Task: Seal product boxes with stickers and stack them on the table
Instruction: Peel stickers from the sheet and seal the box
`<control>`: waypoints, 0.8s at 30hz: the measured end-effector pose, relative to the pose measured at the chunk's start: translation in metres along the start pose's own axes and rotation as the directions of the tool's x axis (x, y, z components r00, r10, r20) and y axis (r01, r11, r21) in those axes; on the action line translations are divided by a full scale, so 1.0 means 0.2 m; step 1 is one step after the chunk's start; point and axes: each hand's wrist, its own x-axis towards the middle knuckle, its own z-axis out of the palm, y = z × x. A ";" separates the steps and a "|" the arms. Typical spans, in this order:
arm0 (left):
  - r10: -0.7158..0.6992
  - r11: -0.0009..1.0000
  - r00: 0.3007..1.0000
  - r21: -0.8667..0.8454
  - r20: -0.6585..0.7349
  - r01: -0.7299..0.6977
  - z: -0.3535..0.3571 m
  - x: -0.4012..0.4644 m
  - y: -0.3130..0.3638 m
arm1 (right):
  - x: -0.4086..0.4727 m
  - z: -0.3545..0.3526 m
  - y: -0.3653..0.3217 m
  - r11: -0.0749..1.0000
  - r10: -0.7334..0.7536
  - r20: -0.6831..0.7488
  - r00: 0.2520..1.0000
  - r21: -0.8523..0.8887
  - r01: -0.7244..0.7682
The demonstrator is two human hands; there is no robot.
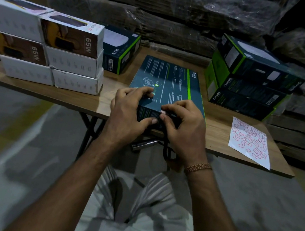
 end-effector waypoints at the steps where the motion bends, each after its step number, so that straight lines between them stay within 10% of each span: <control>1: -0.003 1.000 1.000 -0.001 0.002 0.003 0.00 0.00 0.00 | 0.00 -0.01 0.00 1.000 -0.008 0.017 1.000 -0.024 0.009; 9: -0.039 0.998 0.999 -0.057 -0.026 0.037 -0.04 -0.02 0.03 | 0.00 -0.08 -0.04 0.997 0.069 0.136 0.988 -0.026 -0.066; 15: -0.278 0.930 0.957 -0.275 -0.086 0.245 -0.05 -0.08 0.05 | -0.10 -0.06 -0.05 0.854 0.054 0.252 0.966 -0.512 0.085; 24: -0.503 0.818 0.863 -0.346 -0.040 0.461 -0.08 -0.01 0.05 | -0.20 -0.03 0.04 0.921 -0.040 0.008 0.999 -0.388 0.040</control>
